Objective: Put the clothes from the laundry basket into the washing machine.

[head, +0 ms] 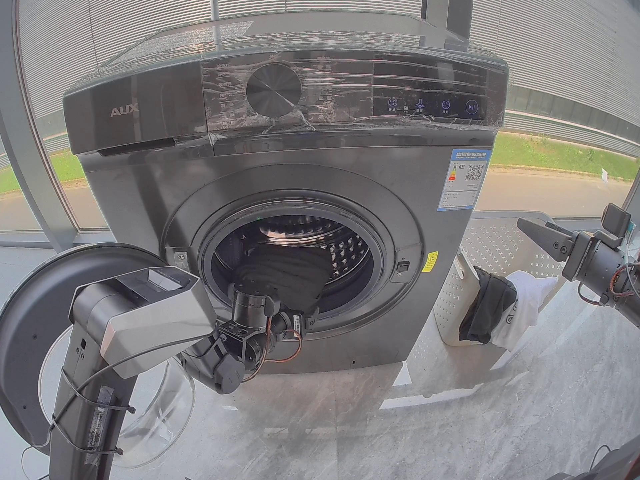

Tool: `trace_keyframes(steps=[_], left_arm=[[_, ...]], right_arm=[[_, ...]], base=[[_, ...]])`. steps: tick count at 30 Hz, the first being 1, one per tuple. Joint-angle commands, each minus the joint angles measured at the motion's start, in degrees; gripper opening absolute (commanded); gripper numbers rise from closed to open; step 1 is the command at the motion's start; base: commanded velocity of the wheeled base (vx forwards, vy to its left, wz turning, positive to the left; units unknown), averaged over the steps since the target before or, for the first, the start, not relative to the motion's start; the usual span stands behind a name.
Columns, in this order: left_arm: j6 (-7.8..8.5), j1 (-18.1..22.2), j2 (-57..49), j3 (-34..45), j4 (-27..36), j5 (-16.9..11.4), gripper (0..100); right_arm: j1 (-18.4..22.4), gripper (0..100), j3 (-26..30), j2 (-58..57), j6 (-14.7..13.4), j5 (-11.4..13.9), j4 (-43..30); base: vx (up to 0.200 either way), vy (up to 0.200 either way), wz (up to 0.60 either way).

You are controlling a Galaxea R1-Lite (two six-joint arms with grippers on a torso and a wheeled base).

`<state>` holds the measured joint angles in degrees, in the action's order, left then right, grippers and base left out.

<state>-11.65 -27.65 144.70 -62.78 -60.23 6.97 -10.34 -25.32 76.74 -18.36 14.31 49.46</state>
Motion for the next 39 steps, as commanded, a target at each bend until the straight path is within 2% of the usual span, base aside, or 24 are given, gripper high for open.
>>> trace_keyframes(steps=[1, 3, 6, 9, 14, 22, 24, 27, 31, 32, 33, 35, 39], left_arm=[[-0.39, 0.67, 0.05, -2.17, -1.29, -0.12, 100], [-0.65, 1.19, 1.28, -7.09, -1.64, -0.12, 100], [-0.65, 1.19, 2.69, -9.29, -1.38, 0.06, 100], [-0.83, 1.02, 3.74, -9.64, -1.38, 0.23, 100], [-2.32, 1.02, 4.54, -11.66, -1.47, 1.03, 100], [-2.23, 1.11, 4.98, -12.10, -1.47, 1.20, 100], [-2.41, 1.02, 5.77, -15.62, -3.75, 0.94, 100], [-2.41, 0.40, 4.45, -16.67, -6.56, 0.94, 100], [-3.11, -0.92, -0.03, -10.61, -7.18, 0.85, 100], [-4.96, -1.97, -3.90, -4.54, -7.44, 0.85, 100], [-6.10, -2.67, -6.80, -0.59, -7.53, 0.94, 100], [-7.51, -3.47, -11.55, 5.56, -7.44, 1.03, 100], [-7.68, -5.13, -22.89, 18.31, -7.00, 1.20, 100]], right_arm=[[-0.03, 100, 0.01, -0.01, -0.01, 0.01, 0.03], [-0.03, 100, 0.01, -0.01, -0.01, 0.01, 0.03], [-0.03, 100, 0.01, -0.01, -0.01, 0.01, 0.03], [-0.03, 100, 0.01, -0.01, -0.01, 0.01, 0.03], [-0.03, 100, 0.01, -0.10, -0.10, 0.01, 0.03], [-0.03, 100, 0.01, -0.01, -0.01, 0.01, 0.03], [-0.03, 100, 0.01, -0.19, -0.01, 0.01, 0.03], [-0.03, 100, 0.01, -0.19, -0.01, 0.01, 0.03], [-0.03, 100, -0.26, 0.08, -0.01, 0.01, 0.03], [-0.03, 100, -0.61, 0.08, -0.01, 0.01, 0.03], [-0.03, 100, -0.87, 0.16, -0.01, 0.01, 0.03], [-0.03, 100, -1.14, 0.08, -0.10, 0.01, 0.03], [-0.12, 100, -1.14, -0.01, -0.10, 0.10, 0.03]], base=[[0.000, 0.000, 0.00], [0.000, 0.000, 0.00], [0.000, 0.000, 0.00], [0.000, 0.000, 0.00], [0.000, 0.000, 0.00], [0.000, 0.000, 0.00], [0.000, 0.000, 0.00], [0.000, 0.000, 0.00], [0.000, 0.000, 0.00], [0.000, 0.000, 0.00], [0.000, 0.000, 0.00], [0.000, 0.000, 0.00], [0.000, 0.000, 0.00]])
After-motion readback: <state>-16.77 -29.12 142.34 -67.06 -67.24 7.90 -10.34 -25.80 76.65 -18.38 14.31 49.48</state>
